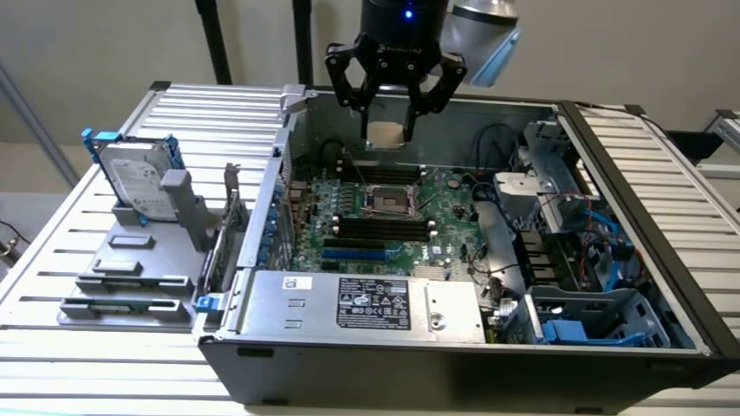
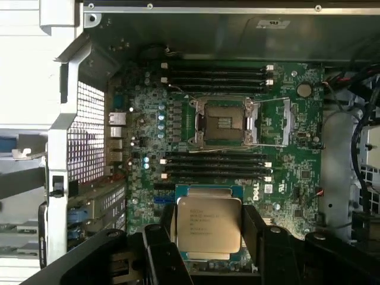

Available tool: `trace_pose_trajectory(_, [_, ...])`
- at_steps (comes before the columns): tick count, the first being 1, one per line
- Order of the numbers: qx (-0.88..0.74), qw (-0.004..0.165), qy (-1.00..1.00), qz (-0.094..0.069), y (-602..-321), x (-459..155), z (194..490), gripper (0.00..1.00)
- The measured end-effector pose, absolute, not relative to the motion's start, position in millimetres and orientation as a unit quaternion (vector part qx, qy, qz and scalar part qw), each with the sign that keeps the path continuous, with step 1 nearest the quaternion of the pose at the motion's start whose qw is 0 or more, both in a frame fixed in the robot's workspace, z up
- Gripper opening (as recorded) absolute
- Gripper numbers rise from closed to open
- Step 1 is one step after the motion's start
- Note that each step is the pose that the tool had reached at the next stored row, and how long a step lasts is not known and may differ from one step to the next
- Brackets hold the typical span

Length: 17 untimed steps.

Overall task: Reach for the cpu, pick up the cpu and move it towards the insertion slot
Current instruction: 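Pick up the cpu and move it towards the insertion slot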

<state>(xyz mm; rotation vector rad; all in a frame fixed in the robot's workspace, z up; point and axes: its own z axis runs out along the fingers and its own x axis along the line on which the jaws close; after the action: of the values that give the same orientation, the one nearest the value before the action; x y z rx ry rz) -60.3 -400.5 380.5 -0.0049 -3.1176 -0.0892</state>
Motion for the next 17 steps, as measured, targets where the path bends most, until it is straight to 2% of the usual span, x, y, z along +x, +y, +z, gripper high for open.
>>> trace_pose_trajectory(8, [-0.002, 0.011, -1.000, -0.027, -370.2, -49.9, 377.5, 0.55])
trace_pose_trajectory(17, [-0.002, 0.011, -1.000, -0.014, -342.6, -39.5, 374.9, 0.55])
